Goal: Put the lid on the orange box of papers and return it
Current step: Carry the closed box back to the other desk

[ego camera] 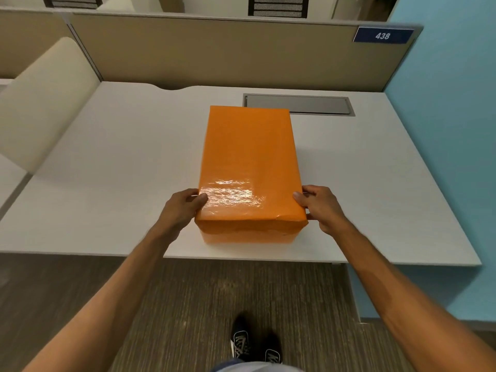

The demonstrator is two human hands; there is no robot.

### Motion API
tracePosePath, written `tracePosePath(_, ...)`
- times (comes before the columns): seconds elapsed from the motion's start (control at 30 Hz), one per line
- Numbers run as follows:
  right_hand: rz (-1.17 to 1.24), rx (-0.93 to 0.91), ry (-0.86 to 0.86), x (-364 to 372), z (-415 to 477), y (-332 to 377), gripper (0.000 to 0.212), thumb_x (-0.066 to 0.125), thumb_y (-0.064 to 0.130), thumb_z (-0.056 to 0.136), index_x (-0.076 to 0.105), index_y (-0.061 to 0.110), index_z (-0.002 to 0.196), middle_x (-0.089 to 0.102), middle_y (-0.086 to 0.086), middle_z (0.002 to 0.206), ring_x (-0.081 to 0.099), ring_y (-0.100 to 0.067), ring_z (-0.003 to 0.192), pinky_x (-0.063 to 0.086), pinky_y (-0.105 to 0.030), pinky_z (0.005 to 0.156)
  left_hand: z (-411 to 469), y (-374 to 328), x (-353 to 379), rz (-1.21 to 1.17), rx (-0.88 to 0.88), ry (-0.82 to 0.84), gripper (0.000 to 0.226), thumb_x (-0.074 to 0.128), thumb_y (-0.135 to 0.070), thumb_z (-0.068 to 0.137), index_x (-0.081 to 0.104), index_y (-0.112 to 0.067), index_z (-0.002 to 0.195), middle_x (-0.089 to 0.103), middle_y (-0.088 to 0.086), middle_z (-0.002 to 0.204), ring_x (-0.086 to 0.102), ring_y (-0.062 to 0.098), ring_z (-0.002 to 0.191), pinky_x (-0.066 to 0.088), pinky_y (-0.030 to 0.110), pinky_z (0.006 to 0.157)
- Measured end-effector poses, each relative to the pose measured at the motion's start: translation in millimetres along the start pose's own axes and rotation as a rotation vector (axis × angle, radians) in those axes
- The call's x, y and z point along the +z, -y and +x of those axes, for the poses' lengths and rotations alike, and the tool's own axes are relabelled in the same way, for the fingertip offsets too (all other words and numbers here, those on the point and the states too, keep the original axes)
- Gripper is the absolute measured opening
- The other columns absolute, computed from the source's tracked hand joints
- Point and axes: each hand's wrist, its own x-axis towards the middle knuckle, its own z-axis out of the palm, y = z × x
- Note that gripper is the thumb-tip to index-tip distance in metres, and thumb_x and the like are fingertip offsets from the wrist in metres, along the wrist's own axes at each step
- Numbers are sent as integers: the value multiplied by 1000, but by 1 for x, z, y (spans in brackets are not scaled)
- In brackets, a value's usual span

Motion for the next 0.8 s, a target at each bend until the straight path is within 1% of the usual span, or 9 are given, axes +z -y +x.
tracePosePath(0.13,-7,8,-9,1,-1,-2,46,63,29,94,54,15,137,61,-9,132,61,-32,112,55,-54,90,1,5,1,-4,12,0,46,52,-35,99,54,-11,137,65,11,129,63,30,112,49,53,101)
tracePosePath(0.27,-1,11,-19,1,1,-3,45,64,29,94,54,16,135,61,-8,131,62,-30,110,56,-49,84,6,7,2,-44,-19,14,48,53,-33,99,49,-9,140,60,13,135,60,32,116,48,52,102)
tracePosePath(0.33,12,15,-26,2,3,-5,50,64,29,93,49,17,139,59,-6,131,61,-29,110,55,-45,80,11,5,2,-74,-43,37,54,55,-32,98,39,-13,146,54,9,142,56,33,122,48,51,102)
tracePosePath(0.4,36,12,-38,3,7,-5,60,66,29,92,41,19,146,55,-6,134,59,-26,106,54,-42,77,17,3,1,-137,-64,68,67,57,-28,97,20,-23,153,44,8,149,49,36,130,43,51,100)
tracePosePath(0.47,26,-30,-62,4,13,-4,65,66,26,91,37,20,149,53,-8,140,58,-26,109,54,-42,82,24,-1,0,-166,-55,103,75,58,-26,96,11,-30,155,38,8,154,44,37,135,41,52,100)
tracePosePath(0.57,-32,-122,-124,5,27,4,63,66,29,91,40,23,148,54,-7,141,57,-27,118,52,-43,89,40,-11,-1,-161,-33,127,73,58,-33,96,14,-34,154,38,6,155,44,35,135,41,52,100)
tracePosePath(0.67,-87,-193,-144,6,45,19,61,65,35,92,41,26,148,53,-6,143,56,-27,121,50,-44,93,59,-24,-1,-165,-22,99,68,56,-36,96,20,-29,153,43,6,151,46,35,133,41,54,101)
tracePosePath(0.8,-164,-272,-99,6,81,40,61,61,34,95,37,25,150,50,-6,148,54,-30,126,48,-48,98,92,-42,-1,-171,27,22,53,54,-31,98,36,-21,147,53,5,137,56,25,112,45,46,93)
